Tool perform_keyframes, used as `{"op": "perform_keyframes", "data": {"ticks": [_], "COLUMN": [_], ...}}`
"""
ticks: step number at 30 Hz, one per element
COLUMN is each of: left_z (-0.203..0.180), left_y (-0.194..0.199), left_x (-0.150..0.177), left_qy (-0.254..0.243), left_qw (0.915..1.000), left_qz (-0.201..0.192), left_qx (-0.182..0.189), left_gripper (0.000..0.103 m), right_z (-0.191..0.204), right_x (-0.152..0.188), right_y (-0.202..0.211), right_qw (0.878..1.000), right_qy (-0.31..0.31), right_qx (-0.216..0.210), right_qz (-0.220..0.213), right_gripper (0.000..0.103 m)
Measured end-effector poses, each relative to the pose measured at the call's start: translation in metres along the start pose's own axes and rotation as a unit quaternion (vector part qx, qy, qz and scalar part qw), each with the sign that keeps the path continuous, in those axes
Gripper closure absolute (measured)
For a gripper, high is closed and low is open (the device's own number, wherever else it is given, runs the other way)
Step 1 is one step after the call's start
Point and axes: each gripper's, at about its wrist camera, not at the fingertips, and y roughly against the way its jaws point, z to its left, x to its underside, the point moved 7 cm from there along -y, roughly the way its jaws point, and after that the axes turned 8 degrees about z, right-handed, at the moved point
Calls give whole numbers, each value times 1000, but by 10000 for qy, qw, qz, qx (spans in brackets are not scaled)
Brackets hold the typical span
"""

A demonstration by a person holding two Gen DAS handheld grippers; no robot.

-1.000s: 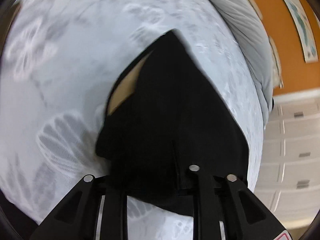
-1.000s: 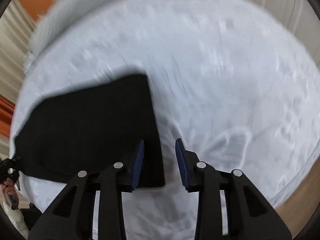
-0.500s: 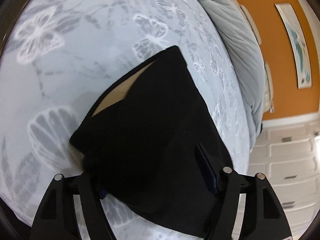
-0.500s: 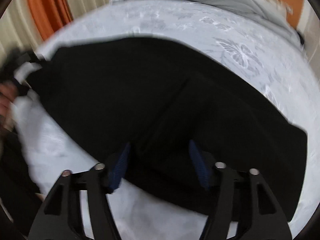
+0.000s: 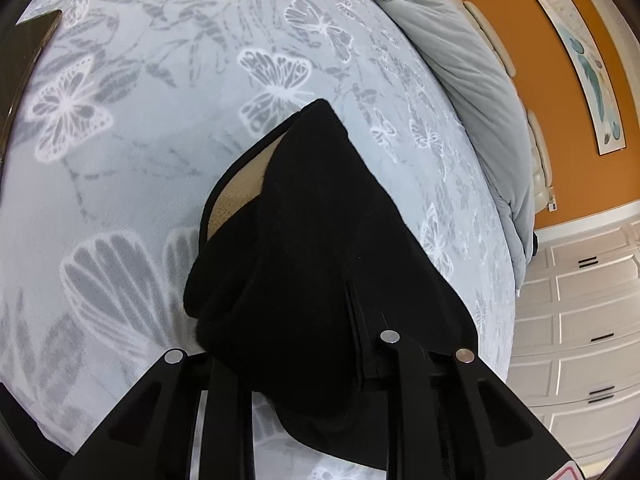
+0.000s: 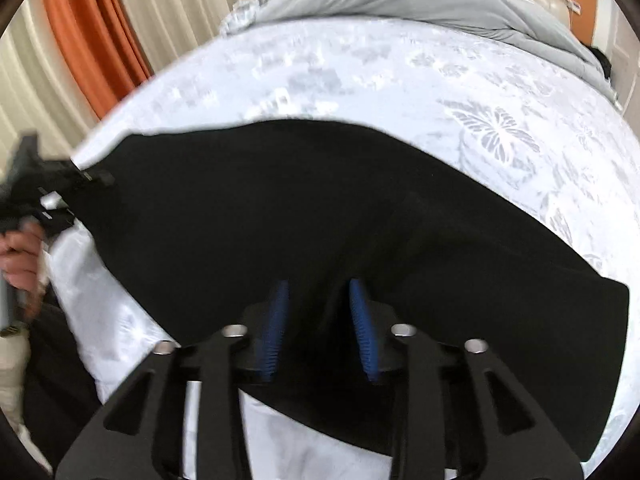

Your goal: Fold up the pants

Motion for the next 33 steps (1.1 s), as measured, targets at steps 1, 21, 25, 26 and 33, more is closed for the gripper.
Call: {"op": "perform_keyframes", "data": {"ticks": [1,21,25,26,33], "left_z": [1,5,5,3,-46], "left_y": [0,-3,-2,-1,23], "left_x": [0,2,1,1,13], "left_qy": [26,20,25,13,-894], "left_qw": [10000,9999,9999,10000,9944], "left_qz": [-9,74,88,71,-556], "left_qx": [-7,-147,-115,-50,2], "left_gripper": [83,78,78,78,85], "right_z": [-4,34,32,26,-63], "right_x": [2,-30,-34,-34,-26], "right_y": [-1,-44,-24,-13,50], "right_qw": [9999,9984,9976,9967,9888], "right_qy": [-52,-95,-201,-305,-1205], "right_qx": [88,-457,-652,-749,-177], "right_qz": [-11,304,115,-45,-857], "right_gripper": [40,85,76,65,41]}}
